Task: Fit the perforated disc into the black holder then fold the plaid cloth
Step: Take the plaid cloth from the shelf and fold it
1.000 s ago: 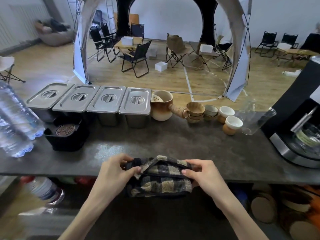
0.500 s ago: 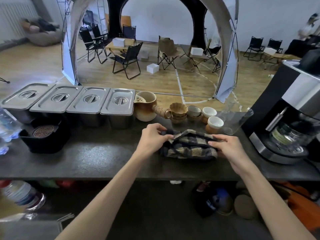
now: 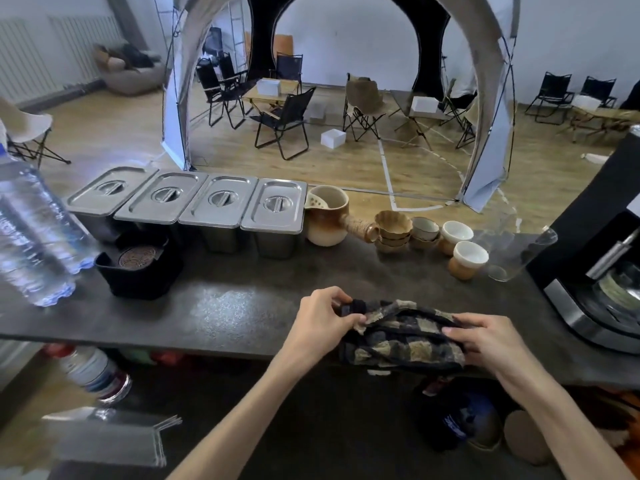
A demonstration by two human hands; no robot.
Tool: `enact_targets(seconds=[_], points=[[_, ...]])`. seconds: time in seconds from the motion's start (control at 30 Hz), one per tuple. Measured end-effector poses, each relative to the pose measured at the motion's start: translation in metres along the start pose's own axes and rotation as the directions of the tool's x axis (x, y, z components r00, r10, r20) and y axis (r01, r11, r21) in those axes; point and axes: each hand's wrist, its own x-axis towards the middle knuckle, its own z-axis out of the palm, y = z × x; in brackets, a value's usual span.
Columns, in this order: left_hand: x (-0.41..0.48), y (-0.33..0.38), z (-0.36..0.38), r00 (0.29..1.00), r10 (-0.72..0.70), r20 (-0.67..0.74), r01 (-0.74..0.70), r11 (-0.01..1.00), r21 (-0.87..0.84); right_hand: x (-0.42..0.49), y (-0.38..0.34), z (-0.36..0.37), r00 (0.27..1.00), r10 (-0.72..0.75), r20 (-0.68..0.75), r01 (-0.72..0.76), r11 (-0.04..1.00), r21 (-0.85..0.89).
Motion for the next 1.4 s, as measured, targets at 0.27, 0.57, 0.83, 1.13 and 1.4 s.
enact_targets(seconds=[0.27, 0.57, 0.83, 1.13, 1.4], points=[[-0.021, -0.036, -0.055, 0.999, -0.035, 0.01, 0.035, 0.999, 0.011, -0.026, 0.0, 0.05, 0.994, -0.053, 0.096, 0.052, 0.999, 0.006], [0.012, -0.067, -0.134, 0.986, -0.061, -0.155, 0.065, 0.998, 0.019, 0.012, -0.036, 0.145, 0.952, -0.285, 0.109, 0.302, 0.93, -0.211], [0.014, -0.087, -0.148, 0.953, 0.196, 0.232, -0.266, 0.907, 0.327, 0.01, -0.039, 0.174, 0.767, -0.499, 0.403, 0.622, 0.424, -0.658], [-0.003, -0.098, -0.155, 0.884, 0.296, 0.362, -0.442, 0.782, 0.439, -0.015, -0.041, 0.159, 0.707, -0.369, 0.603, 0.701, 0.26, -0.664], [-0.037, -0.12, -0.16, 0.849, 0.377, 0.369, -0.502, 0.793, 0.345, -0.042, -0.01, 0.167, 0.626, -0.509, 0.59, 0.759, 0.226, -0.611]])
